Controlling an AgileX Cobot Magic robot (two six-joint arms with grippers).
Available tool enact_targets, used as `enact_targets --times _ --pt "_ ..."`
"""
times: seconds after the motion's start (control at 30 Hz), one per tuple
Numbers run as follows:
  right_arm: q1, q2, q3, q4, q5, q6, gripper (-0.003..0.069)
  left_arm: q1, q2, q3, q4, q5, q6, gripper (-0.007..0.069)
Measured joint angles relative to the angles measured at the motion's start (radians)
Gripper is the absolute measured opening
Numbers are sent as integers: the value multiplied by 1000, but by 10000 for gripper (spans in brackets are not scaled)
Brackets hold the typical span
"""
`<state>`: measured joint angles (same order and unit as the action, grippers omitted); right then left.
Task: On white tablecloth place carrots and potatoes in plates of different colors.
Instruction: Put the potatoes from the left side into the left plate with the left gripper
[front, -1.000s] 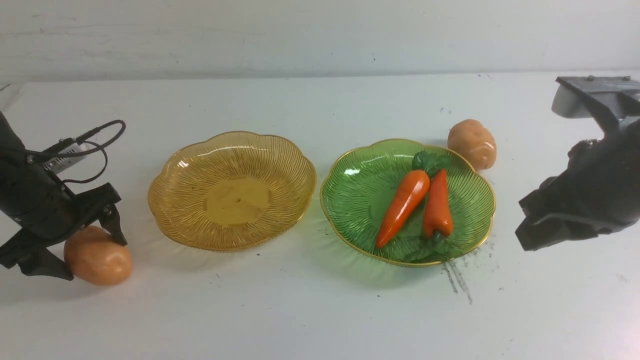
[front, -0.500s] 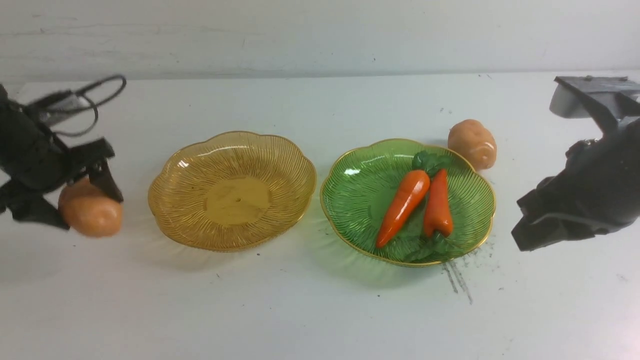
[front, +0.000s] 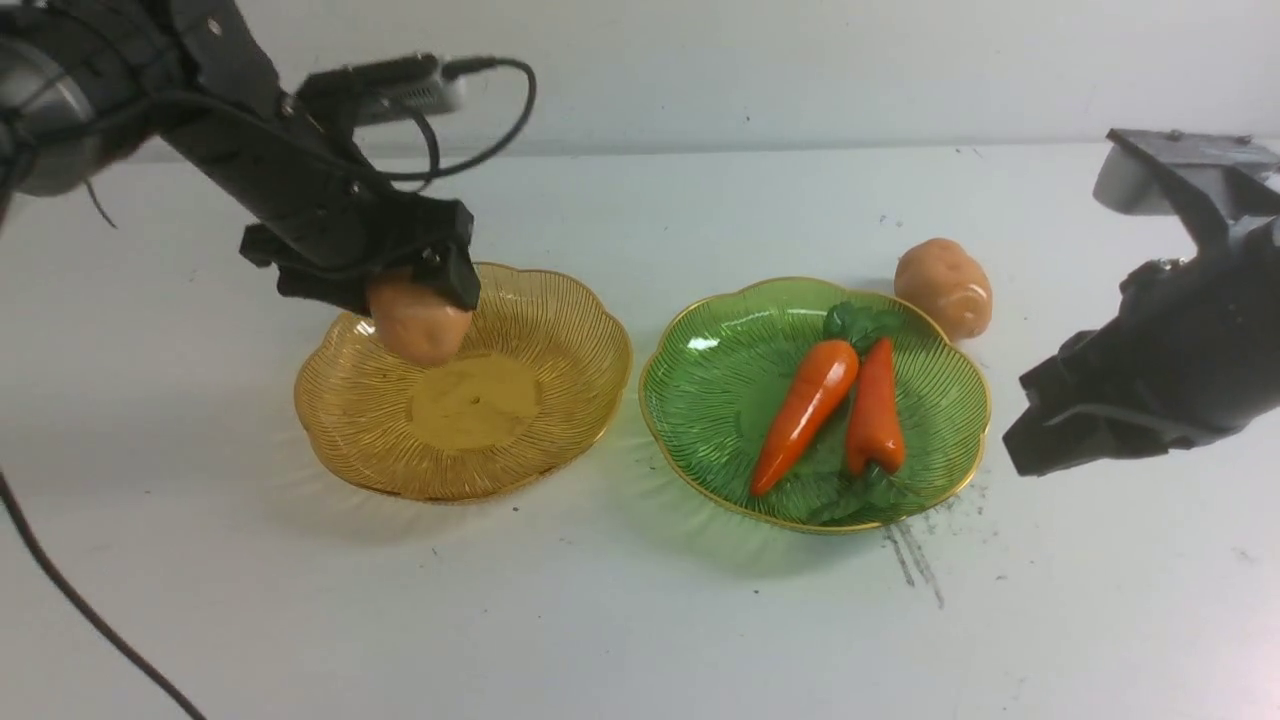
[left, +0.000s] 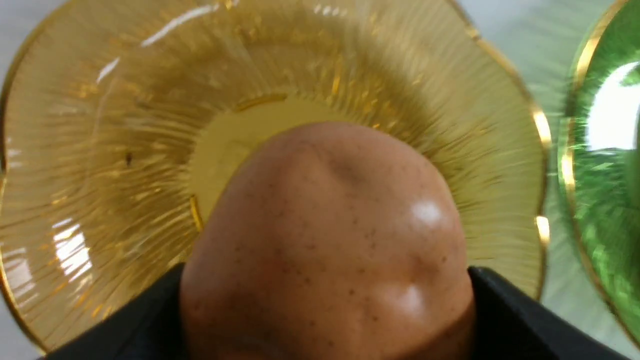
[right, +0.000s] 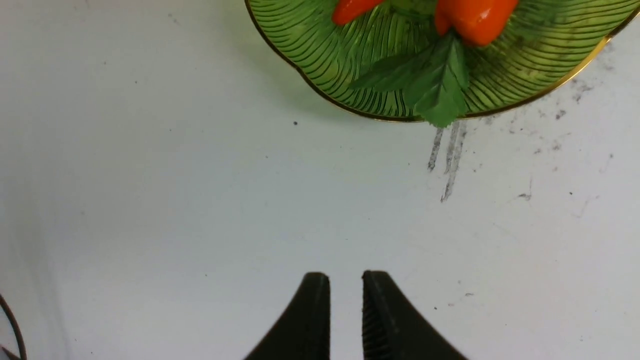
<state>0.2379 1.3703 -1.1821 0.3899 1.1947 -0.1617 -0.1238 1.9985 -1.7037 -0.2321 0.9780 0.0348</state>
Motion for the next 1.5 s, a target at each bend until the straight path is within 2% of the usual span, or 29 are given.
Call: enact_targets --times 0.13,0.27,0.47,0.57,0.67,1.03,1.23,1.5 --pt "-13 0 -41 -25 6 4 120 -1 42 0 72 -1 -75 608" --pt "-101 15 -147 -49 6 10 214 -1 45 -17 86 11 -73 627" --pt "-262 126 -335 -35 10 23 472 -1 39 -52 88 66 -73 626" --pt "-274 200 -405 -36 41 30 616 -2 39 -52 91 89 -81 626" --pt "-274 255 -434 -20 49 31 677 -3 42 -53 89 97 -91 626" --pt "-274 279 -437 36 55 18 684 -15 48 -74 84 136 -66 622" --pt "-274 279 -437 36 55 14 664 -15 48 -74 84 149 -15 680" --pt "-274 279 -437 36 55 15 648 -15 48 -75 77 215 -3 683"
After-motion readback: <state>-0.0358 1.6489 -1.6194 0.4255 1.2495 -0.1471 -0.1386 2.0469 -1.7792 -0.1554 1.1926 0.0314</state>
